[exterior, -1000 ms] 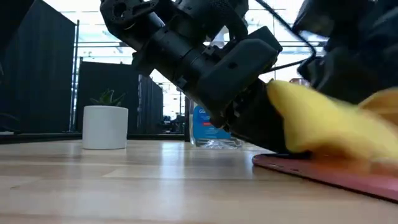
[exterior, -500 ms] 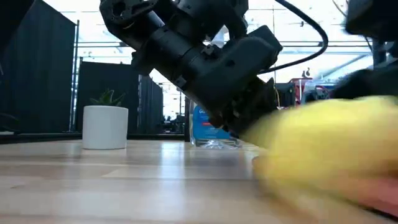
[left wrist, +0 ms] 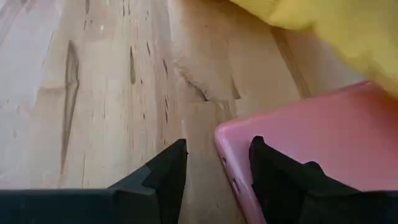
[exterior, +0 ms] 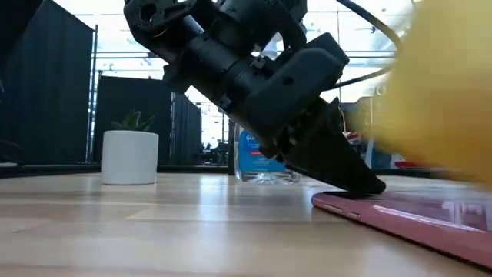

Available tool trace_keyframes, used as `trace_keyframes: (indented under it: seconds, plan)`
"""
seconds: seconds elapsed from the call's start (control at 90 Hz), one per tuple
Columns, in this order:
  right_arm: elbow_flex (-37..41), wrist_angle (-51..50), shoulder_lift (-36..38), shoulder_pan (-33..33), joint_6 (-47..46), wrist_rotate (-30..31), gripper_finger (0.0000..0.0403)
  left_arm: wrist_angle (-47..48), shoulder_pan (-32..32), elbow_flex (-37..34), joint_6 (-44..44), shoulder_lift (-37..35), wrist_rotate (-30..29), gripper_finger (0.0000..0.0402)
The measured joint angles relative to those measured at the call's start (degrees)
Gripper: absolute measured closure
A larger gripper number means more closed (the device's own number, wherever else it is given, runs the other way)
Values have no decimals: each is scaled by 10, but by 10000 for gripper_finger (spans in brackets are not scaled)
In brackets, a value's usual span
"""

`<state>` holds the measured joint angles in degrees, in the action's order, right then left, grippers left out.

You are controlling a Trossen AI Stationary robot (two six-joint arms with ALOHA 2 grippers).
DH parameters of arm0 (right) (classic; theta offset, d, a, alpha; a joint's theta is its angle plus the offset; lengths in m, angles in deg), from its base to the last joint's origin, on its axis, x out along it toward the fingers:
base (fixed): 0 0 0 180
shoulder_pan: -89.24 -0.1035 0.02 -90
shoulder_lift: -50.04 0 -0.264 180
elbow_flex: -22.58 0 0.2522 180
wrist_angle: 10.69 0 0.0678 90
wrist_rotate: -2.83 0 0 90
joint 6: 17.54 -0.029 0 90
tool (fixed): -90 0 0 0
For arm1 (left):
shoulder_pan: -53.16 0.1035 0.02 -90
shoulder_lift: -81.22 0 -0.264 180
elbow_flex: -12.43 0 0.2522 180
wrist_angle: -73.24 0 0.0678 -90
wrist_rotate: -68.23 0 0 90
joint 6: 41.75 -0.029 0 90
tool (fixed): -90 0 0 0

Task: Apply microfiber cloth
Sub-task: Wipe the back of the cellphone with a microfiber cloth

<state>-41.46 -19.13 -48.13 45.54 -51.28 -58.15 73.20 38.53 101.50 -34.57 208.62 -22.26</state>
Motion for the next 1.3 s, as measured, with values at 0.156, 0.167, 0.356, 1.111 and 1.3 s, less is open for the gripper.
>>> trace_keyframes:
  seconds: [0.156,0.167,0.356,1.111,1.3]
  plan:
    - [0,5,-41,45,-5,0,387,-3,0,0,0,0,0,247]
    - [0,5,-45,48,-5,-3,387,-3,0,0,0,0,1,247]
    - [0,9,-78,51,-10,-74,387,-1,2,0,-1,-8,73,247]
    - [1,54,-83,28,-31,-186,387,7,7,11,31,31,51,247]
    - [0,43,-79,5,-56,-282,387,13,10,10,23,32,19,248]
